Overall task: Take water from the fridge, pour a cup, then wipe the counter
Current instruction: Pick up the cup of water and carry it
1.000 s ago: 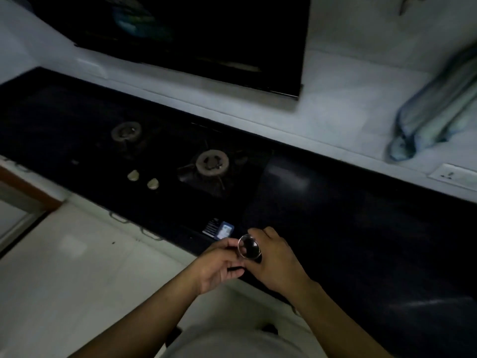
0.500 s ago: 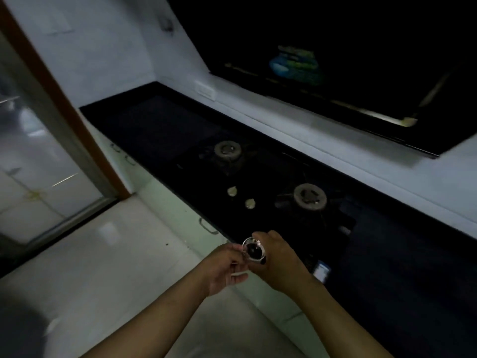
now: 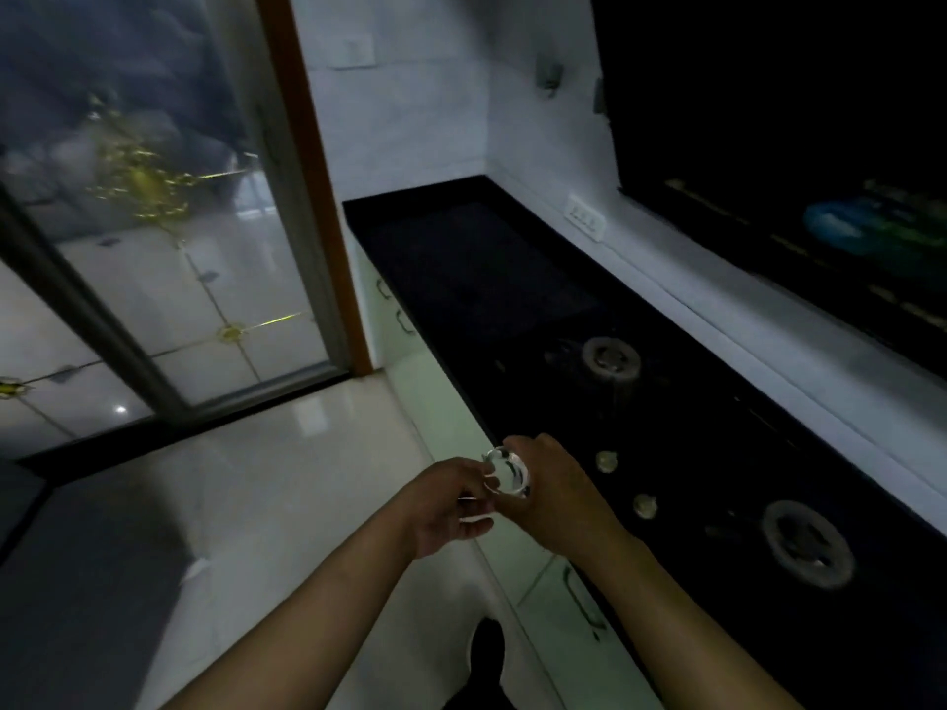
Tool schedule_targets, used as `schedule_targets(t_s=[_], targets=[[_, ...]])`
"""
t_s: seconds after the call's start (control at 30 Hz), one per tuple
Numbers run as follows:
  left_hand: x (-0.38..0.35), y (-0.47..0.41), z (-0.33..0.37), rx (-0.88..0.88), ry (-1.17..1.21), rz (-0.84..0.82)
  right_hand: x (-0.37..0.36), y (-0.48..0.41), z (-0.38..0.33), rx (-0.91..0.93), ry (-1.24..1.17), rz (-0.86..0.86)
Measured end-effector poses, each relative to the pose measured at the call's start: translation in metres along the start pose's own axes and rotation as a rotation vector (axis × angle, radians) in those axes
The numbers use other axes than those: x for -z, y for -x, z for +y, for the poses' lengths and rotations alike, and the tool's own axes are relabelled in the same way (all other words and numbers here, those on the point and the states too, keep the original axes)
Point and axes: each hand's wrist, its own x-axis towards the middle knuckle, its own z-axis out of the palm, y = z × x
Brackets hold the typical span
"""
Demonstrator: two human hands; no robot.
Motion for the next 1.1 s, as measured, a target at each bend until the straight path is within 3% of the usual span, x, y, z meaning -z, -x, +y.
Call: schedule_targets(t_s=[0.5,0.8,1.1], targets=[[0.072,-0.111,0.181,-0.066,0.032,0.12,-0.001,-0.251,-0.012,0.167,-0.025,-0.071],[0.138,-0.209,0.287,-0.038,0.001,0.108,-0.022,-0.392,-0.028,0.026,-0.025,-0.071],[0.203,-0.315,0.395,0.025,-0.251,-0.009,-0.038,-0.521,-0.052,-0.16,0.068,0.021]])
